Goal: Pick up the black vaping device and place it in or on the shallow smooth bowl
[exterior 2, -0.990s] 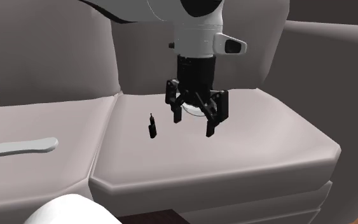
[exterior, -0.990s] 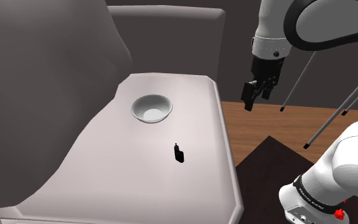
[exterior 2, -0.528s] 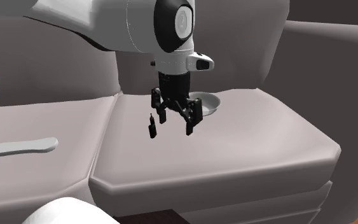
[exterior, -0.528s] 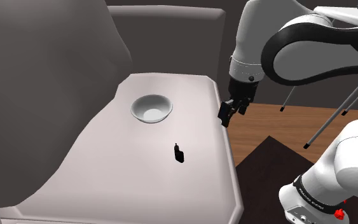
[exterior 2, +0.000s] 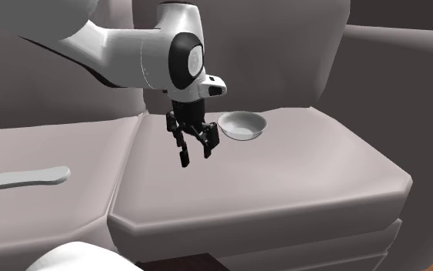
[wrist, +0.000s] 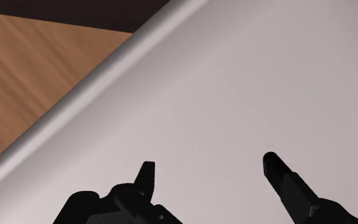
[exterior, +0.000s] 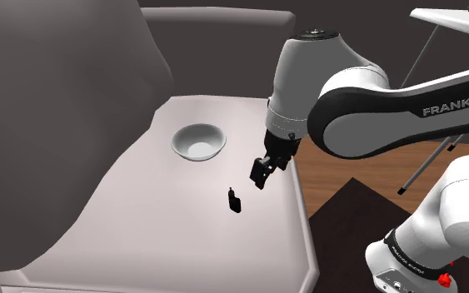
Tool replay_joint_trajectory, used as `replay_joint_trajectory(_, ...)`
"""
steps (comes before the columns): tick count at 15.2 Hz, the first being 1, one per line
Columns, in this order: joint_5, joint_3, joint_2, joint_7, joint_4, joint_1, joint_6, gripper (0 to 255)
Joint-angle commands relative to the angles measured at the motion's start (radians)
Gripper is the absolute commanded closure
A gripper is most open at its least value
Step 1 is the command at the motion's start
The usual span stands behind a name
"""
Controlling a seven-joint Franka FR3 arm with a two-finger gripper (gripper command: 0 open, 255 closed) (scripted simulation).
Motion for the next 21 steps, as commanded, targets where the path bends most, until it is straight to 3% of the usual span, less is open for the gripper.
replay_joint_trajectory(1, 0.0, 0.038, 0.06, 0.025, 0.014, 0.006, 0.076, 0)
replay_joint_trajectory(5, -0.034, 0.117, 0.184, 0.088, 0.056, 0.005, 0.211, 0)
replay_joint_trajectory(13, -0.086, 0.153, 0.288, 0.131, 0.035, -0.018, 0.335, 0)
replay_joint_trajectory(21, -0.091, 0.155, 0.296, 0.135, 0.033, -0.02, 0.344, 0)
